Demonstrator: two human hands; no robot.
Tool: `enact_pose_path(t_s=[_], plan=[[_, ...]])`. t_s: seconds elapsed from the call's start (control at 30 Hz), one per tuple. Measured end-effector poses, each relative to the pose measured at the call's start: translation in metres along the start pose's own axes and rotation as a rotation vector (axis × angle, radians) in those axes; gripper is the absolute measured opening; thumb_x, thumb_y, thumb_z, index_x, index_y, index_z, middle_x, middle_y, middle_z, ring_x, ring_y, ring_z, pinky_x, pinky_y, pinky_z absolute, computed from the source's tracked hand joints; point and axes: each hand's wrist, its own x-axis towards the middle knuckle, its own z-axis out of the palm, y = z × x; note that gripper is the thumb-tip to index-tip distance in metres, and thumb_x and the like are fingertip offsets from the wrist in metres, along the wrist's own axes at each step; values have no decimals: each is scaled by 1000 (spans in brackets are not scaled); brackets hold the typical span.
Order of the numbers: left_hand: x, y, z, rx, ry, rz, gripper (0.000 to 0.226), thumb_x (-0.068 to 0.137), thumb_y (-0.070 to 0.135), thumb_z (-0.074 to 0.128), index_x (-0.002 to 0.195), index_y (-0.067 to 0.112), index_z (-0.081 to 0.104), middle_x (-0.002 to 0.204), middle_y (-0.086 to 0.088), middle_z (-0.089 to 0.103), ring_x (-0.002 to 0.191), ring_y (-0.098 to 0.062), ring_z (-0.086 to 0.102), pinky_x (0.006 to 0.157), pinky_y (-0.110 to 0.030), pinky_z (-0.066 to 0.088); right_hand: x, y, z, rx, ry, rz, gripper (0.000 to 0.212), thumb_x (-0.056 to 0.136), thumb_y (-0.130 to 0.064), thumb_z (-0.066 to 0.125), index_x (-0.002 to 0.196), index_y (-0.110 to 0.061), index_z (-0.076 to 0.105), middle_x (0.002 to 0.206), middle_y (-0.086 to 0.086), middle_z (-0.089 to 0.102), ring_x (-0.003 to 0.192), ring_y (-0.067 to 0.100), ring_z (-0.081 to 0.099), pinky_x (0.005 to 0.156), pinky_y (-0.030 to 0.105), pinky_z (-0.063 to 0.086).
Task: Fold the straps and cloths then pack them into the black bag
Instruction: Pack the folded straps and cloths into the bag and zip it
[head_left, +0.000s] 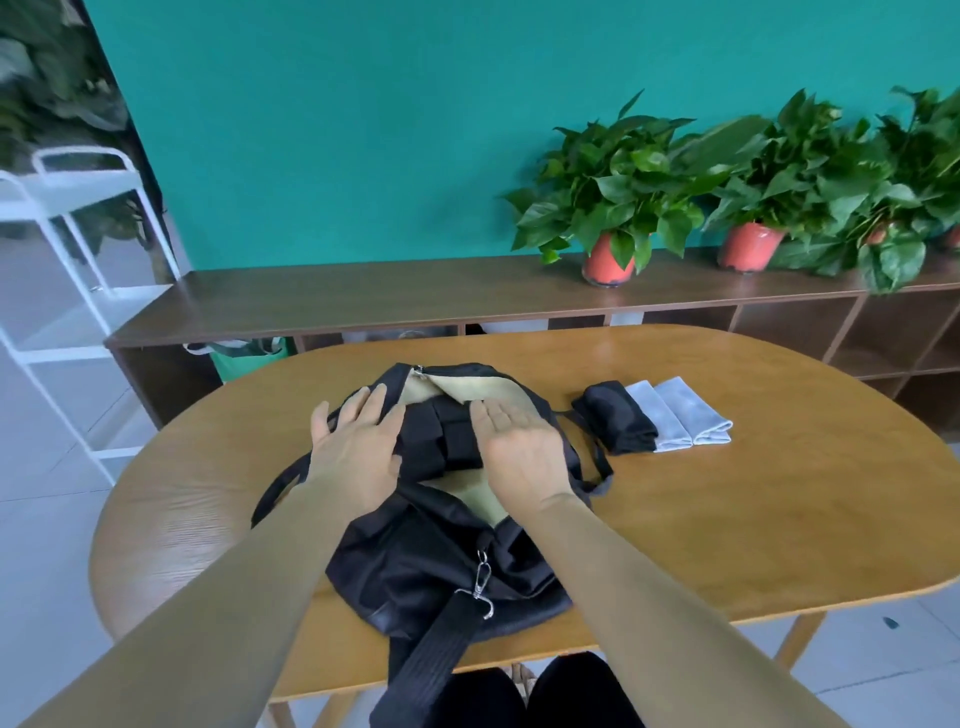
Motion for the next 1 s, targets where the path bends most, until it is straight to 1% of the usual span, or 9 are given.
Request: enact_pose_path(t_s=[0.07, 0.2, 0.4, 0.47, 0.5, 0.57, 0.6, 0.77, 1.0], plan=[[4, -7, 5, -12, 3, 6, 66, 94, 28, 48, 151, 29, 14, 161, -1, 2, 147, -20, -2, 114, -52, -1, 11, -7, 13, -16, -68, -21, 32, 55, -5, 63, 85, -13, 71, 75, -1, 68, 63, 15, 63, 53, 22, 45], [12, -18, 15, -25, 3, 11, 66, 94, 31, 50, 150, 29, 16, 161, 1, 0, 147, -19, -3, 114, -53, -2, 27, -15, 37, -2, -145, -1, 31, 50, 0, 60, 77, -12, 66, 66, -1, 62, 60, 15, 60, 51, 22, 43], [21, -21, 24, -29, 13, 26, 70, 93, 38, 51, 150, 30, 12, 161, 2, -3, 147, -18, -8, 114, -53, -3, 39, -20, 67, 13, -270, -9, 33, 47, -6, 75, 77, -13, 65, 67, -2, 61, 63, 15, 61, 52, 22, 44], [24, -20, 26, -33, 15, 23, 71, 92, 39, 52, 150, 31, 11, 161, 2, -3, 147, -18, -8, 115, -53, -3, 39, -21, 73, 4, -312, -13, 36, 55, -13, 78, 90, -13, 67, 80, -1, 65, 76, 14, 65, 57, 22, 45], [25, -19, 26, -35, 11, 21, 72, 92, 40, 52, 150, 31, 11, 161, 2, -4, 147, -19, -9, 115, -53, -4, 38, -21, 76, -8, -345, -8, 39, 67, -14, 73, 105, -11, 64, 95, 2, 66, 92, 15, 64, 65, 22, 47], [27, -19, 28, -26, 3, 17, 73, 91, 41, 53, 151, 31, 11, 161, 2, -4, 147, -19, -9, 115, -53, -4, 34, -21, 83, 22, -481, -35, 46, 89, -9, 50, 134, -5, 42, 132, 10, 52, 126, 21, 46, 91, 28, 44], [27, -19, 29, -19, 1, 16, 75, 91, 42, 53, 151, 31, 10, 161, 2, -4, 147, -19, -9, 115, -53, -4, 33, -21, 84, 46, -508, -46, 48, 93, -7, 41, 141, -4, 33, 142, 12, 43, 134, 23, 37, 99, 31, 39], [28, -17, 31, -13, -15, 12, 75, 89, 43, 56, 150, 30, 15, 161, 1, -4, 147, -20, -9, 115, -54, -4, 33, -21, 79, 63, -529, -69, 50, 96, -10, 37, 145, -5, 27, 149, 11, 33, 140, 22, 26, 107, 31, 32], [22, -15, 20, -6, -19, 20, 68, 93, 37, 50, 151, 29, 16, 161, 1, -4, 147, -19, -8, 114, -55, -4, 35, -15, 52, 104, -475, -24, 49, 95, -8, 36, 143, -6, 27, 150, 10, 31, 141, 20, 25, 96, 29, 38]])
